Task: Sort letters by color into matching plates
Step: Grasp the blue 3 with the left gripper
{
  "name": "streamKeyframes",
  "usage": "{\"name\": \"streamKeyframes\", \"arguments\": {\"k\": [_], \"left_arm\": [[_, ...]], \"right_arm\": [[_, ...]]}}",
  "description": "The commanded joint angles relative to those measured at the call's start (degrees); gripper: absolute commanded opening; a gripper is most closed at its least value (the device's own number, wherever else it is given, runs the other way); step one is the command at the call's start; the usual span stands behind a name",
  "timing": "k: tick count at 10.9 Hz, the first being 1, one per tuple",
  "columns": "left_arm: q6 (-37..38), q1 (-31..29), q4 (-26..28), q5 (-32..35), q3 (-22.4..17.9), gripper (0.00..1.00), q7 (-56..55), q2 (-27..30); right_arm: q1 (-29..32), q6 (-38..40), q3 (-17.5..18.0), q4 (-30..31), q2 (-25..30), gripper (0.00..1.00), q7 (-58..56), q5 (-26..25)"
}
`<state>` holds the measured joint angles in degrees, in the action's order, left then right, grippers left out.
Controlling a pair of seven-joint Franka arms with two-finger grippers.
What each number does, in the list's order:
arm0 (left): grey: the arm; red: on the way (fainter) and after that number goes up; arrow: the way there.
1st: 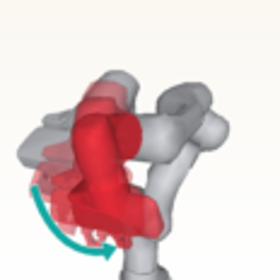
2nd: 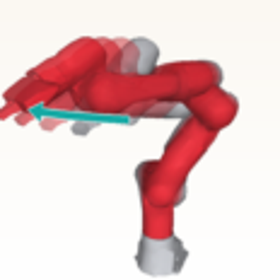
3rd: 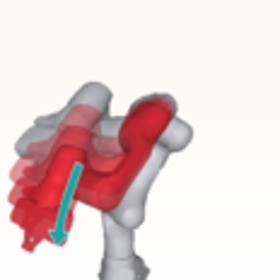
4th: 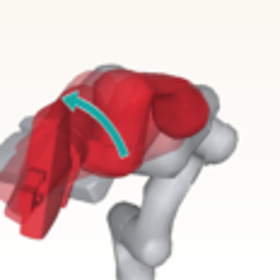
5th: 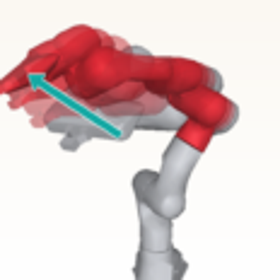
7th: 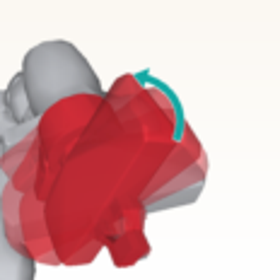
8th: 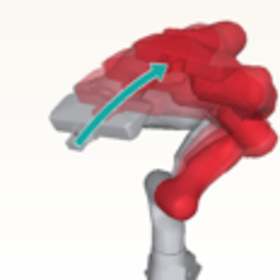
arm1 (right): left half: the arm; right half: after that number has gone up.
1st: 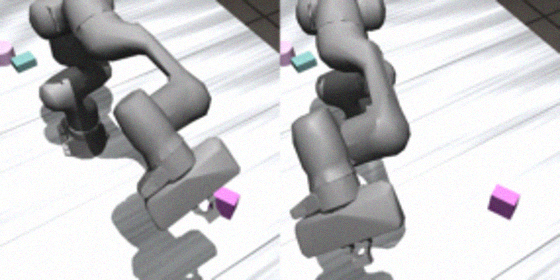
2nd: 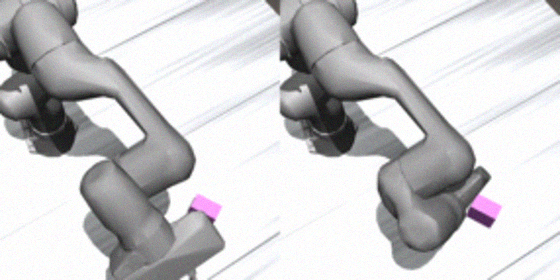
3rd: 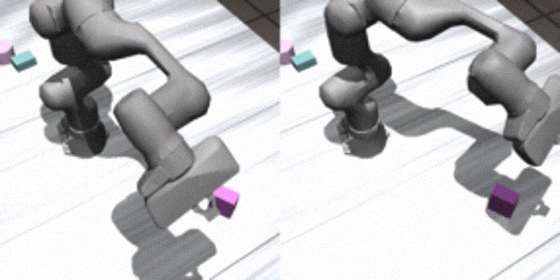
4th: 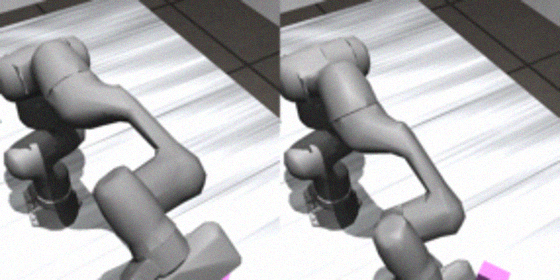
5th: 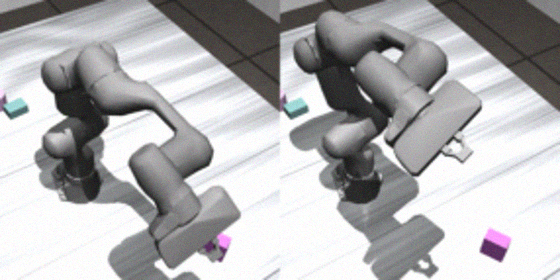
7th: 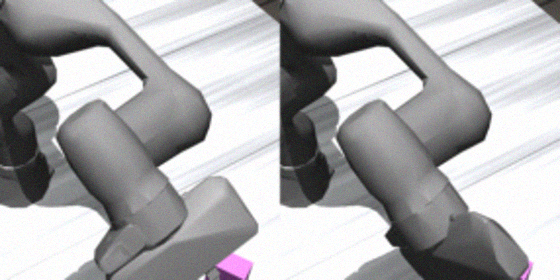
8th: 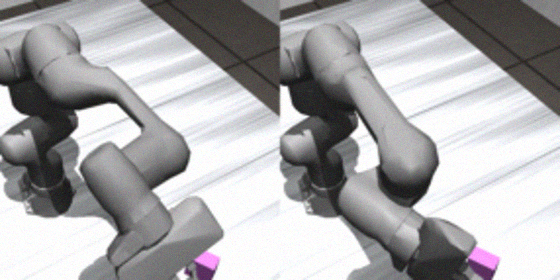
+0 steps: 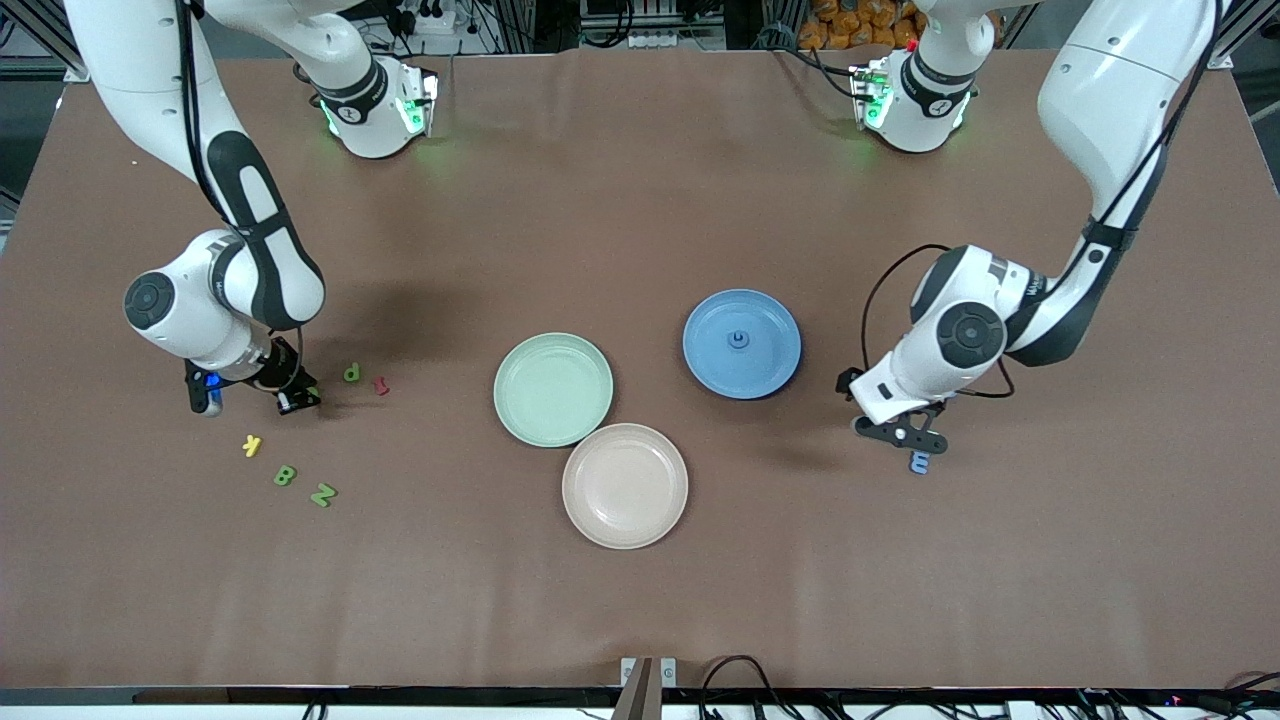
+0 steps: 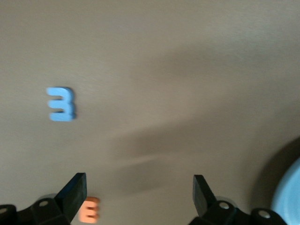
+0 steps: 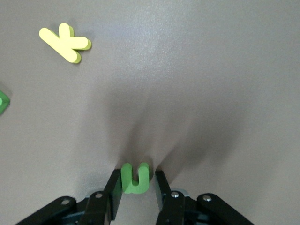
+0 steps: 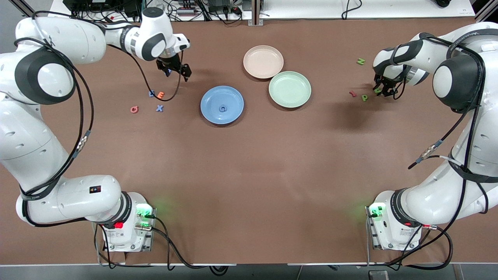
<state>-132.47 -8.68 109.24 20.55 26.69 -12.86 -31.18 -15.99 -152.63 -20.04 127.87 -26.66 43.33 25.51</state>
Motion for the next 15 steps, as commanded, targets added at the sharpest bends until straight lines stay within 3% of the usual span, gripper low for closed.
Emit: {"name": "streamKeyframes", "arguments": {"k": [1,4,7,12,15], "left_arm": [[0.0,-0.7,-3.0,1.3,-3.2,1.0,7.0,-0.9],[-4.1,-0.4,-4.6,1.1,-7.0,1.0,11.5,-3.4],[-7.7,0.2,-4.7,0.5,-7.4,1.0,11.4,-5.3],[-8.4,0.2,-8.7,0.7,-7.9,1.0,12.2,-8.6],[-8.4,-0.4,-9.2,0.7,-8.0,1.0,12.2,-10.0]], "right_arm": [[0.5,-0.7,0.3,1.8,1.0,0.29,-1.8,0.9],[0.4,-0.4,0.3,1.6,1.0,0.21,-3.2,0.6],[0.3,0.4,0.4,0.9,1.2,0.14,-8.5,0.6],[0.1,6.2,0.4,-3.1,1.6,0.13,-17.4,0.2],[-0.3,9.8,0.3,-6.1,2.2,0.13,-22.5,-3.1]]}}
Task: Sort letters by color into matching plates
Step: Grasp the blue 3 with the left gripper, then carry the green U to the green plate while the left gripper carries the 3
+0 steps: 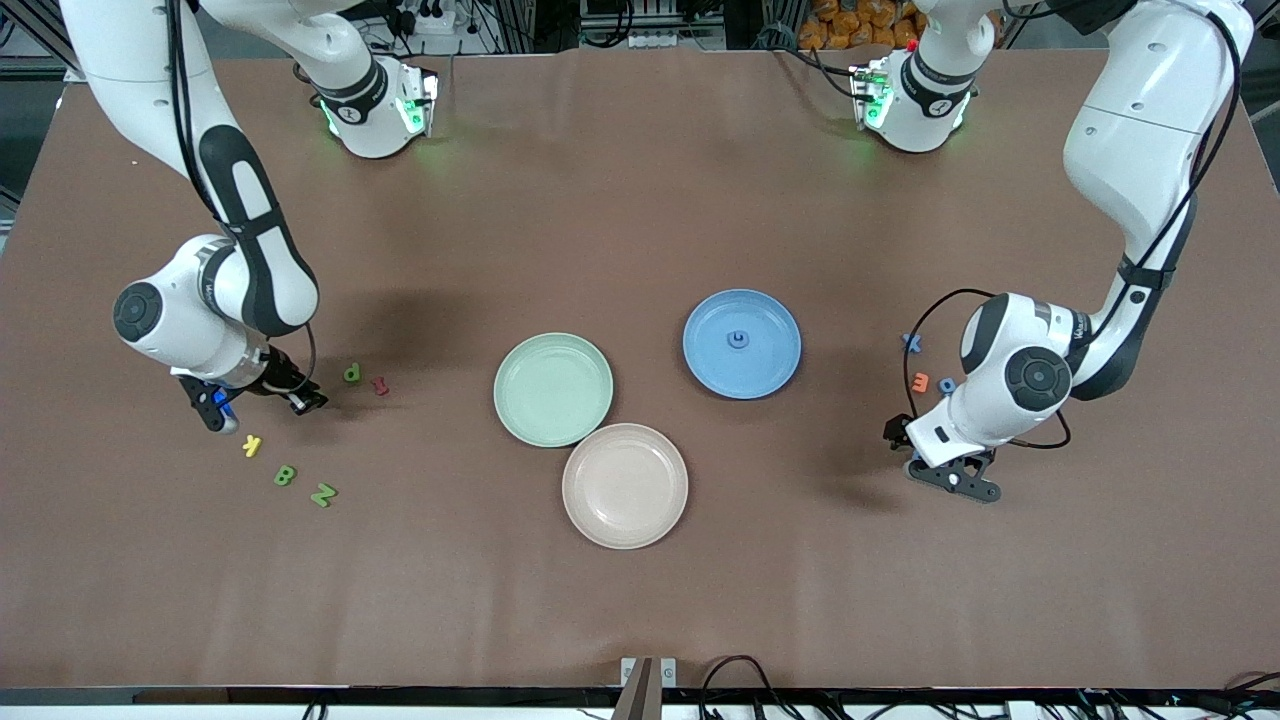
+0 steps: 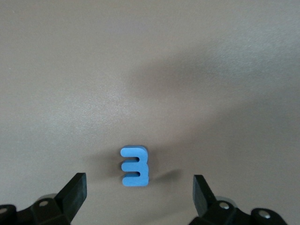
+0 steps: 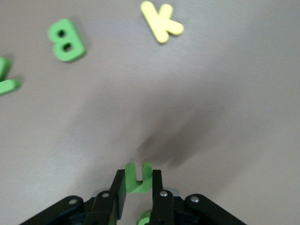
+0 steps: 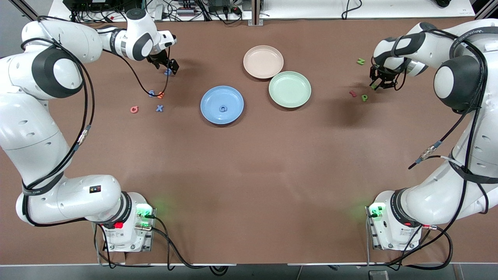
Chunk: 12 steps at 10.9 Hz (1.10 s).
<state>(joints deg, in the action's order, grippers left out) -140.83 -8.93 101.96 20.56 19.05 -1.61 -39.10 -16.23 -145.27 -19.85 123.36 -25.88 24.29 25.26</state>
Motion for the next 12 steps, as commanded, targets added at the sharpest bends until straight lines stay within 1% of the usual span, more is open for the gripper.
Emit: {"name": "streamKeyframes", "arguments": {"k": [1,3,5,6,7,10,12], "left_arm": [[-0.1,-0.2,-2.6,0.6,-0.3,1.0,1.0,-2.6],[-0.1,-0.3,-2.8,0.6,-0.3,1.0,1.2,-3.2],[-0.1,-0.4,-2.7,-0.2,-0.3,1.0,1.4,-3.6],[-0.1,-0.5,-2.7,-0.3,-0.3,0.6,1.6,-3.6],[-0.1,-0.6,-2.7,-0.6,-0.3,0.01,1.5,-3.6],[-0.1,-0.6,-2.7,-1.6,-0.5,0.0,1.5,-3.5],[-0.1,-0.6,-2.6,-1.6,-0.5,0.0,1.5,-3.4]], "right_arm": [[-0.3,3.2,0.1,-2.4,1.4,0.13,-3.6,-5.3],[-1.1,4.3,0.1,-3.4,1.4,0.13,-3.6,-11.4],[-2.1,4.3,0.2,-4.8,1.2,0.13,-4.1,-13.6],[-3.0,4.4,0.2,-5.8,1.1,0.14,-4.6,-13.7],[-3.9,4.8,0.2,-6.3,1.1,0.14,-5.2,-13.7],[-7.0,6.1,0.4,-7.7,1.1,0.14,-6.1,-13.6],[-8.0,7.1,2.3,-9.1,1.0,0.14,-6.1,-13.7]]}}
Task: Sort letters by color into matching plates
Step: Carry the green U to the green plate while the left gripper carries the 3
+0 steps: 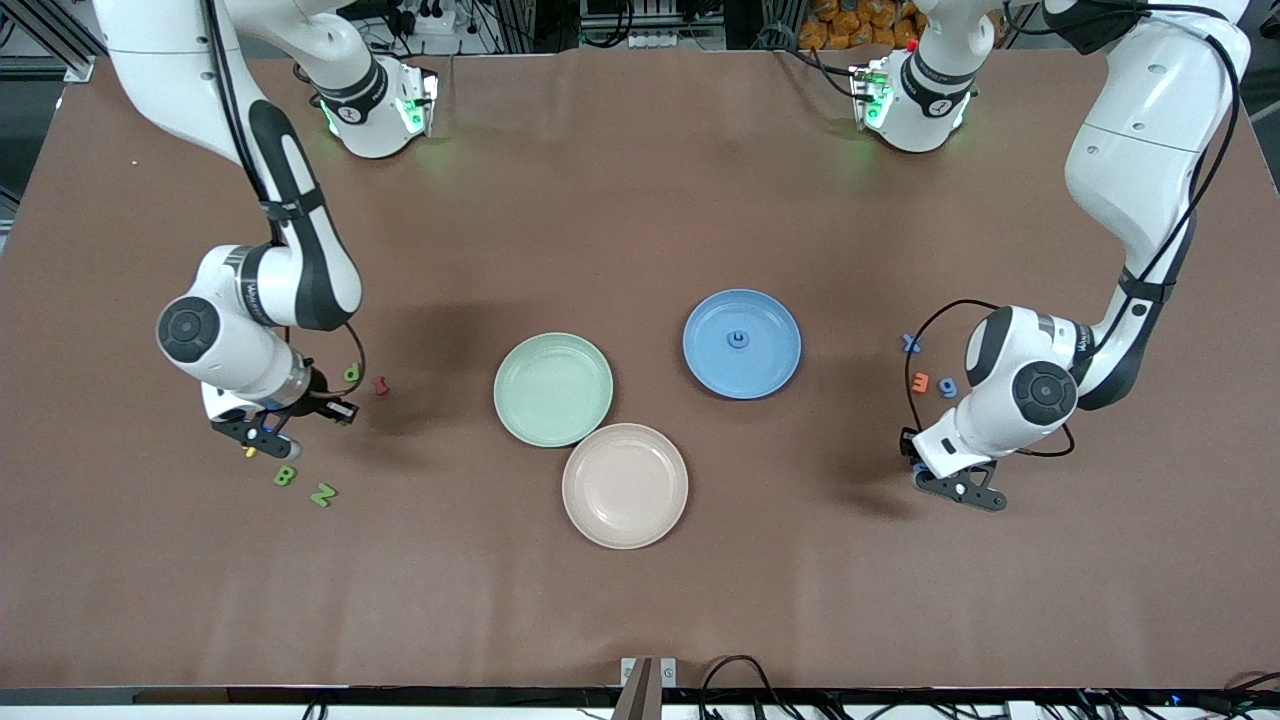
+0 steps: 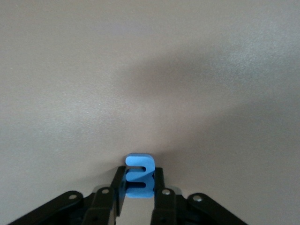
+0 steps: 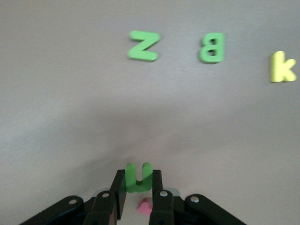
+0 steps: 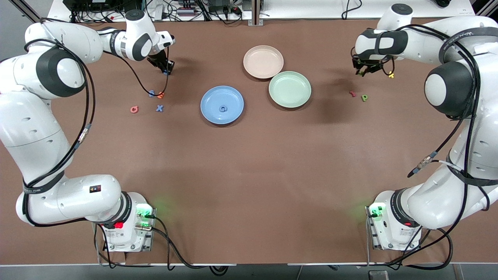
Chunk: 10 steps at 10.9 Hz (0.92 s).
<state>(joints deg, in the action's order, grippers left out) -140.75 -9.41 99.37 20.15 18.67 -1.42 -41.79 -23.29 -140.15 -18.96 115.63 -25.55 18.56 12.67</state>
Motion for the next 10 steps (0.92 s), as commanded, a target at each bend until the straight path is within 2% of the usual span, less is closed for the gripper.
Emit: {"name": "streamKeyframes", "arguments": {"k": [1,6,10], "left_arm": [[-0.1,-0.1,0.0,-1.2,-0.1,0.0,1.1,-0.5],[3.5,3.0,2.4,-2.8,0.4,0.0,-6.2,4.3],[3.6,6.8,12.4,-2.9,0.6,0.0,-15.3,11.4]], "right_arm": [[-2.4,3.3,1.5,-2.4,0.6,0.14,-0.3,-1.1],[-9.3,8.3,1.5,-6.9,-0.5,0.15,1.5,-0.6],[-13.4,8.4,1.6,-10.1,-3.7,0.15,4.5,-0.5]]}}
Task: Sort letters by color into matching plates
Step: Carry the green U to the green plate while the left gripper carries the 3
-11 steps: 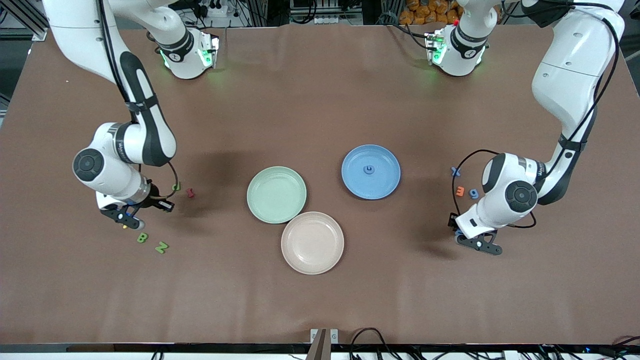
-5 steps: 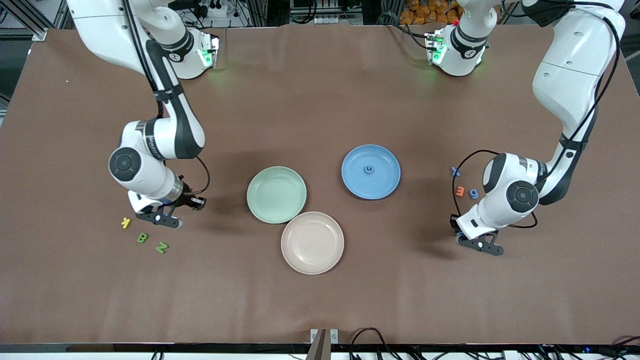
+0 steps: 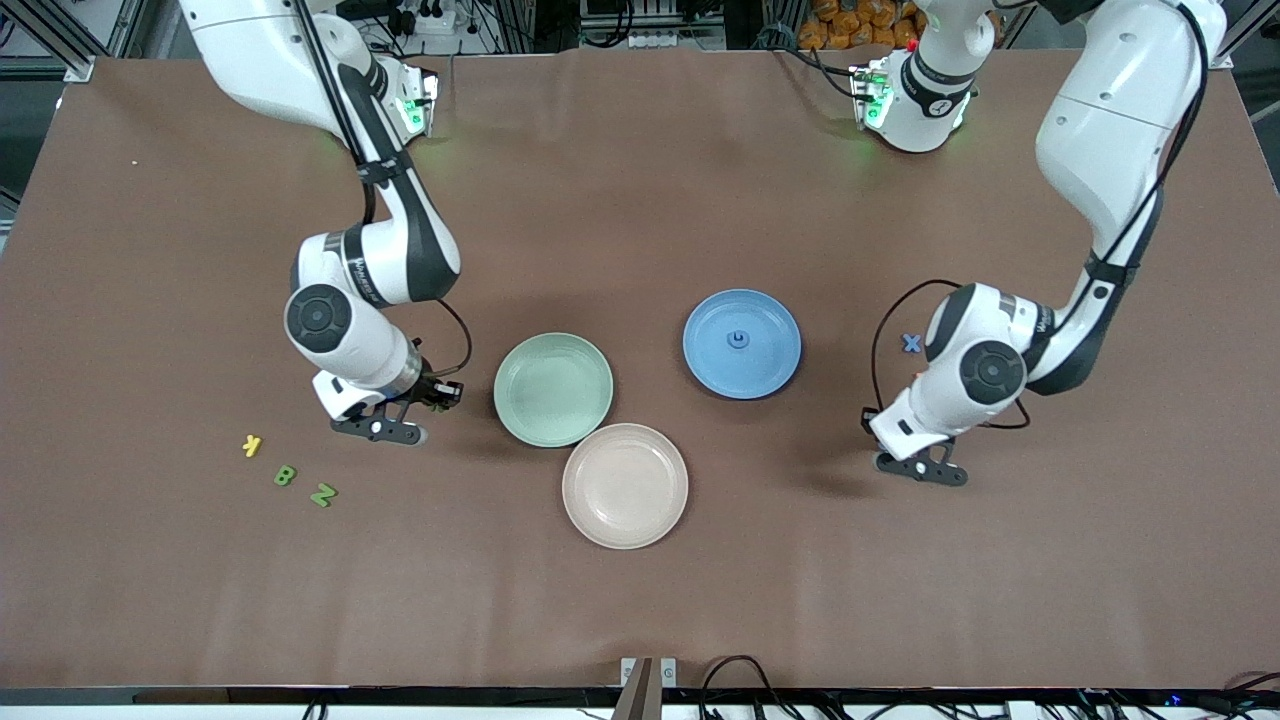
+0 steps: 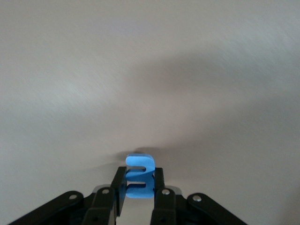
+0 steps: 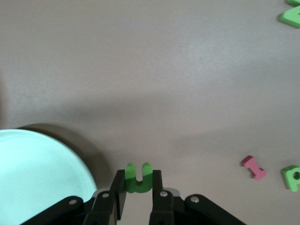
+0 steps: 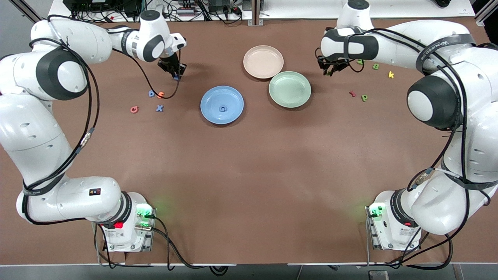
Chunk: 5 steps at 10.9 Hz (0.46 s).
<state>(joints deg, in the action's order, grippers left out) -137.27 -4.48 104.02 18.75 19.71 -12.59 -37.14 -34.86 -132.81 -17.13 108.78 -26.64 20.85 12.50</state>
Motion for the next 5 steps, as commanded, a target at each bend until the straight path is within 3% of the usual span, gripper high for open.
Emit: {"name": "streamKeyframes", "arguments": {"k": [1,5], "left_arm": [[0.2,2.8,9.1,-1.5,0.1,0.0,-6.7,7.6],[4.0,2.8,10.0,-1.5,7.3,0.0,-16.9,8.0]], "right_arm": [[-3.0,1.1,-0.3,-4.4,-3.7,0.15,3.9,-0.4],[-5.4,1.1,0.9,-7.3,-6.1,0.16,9.3,-0.3]]}}
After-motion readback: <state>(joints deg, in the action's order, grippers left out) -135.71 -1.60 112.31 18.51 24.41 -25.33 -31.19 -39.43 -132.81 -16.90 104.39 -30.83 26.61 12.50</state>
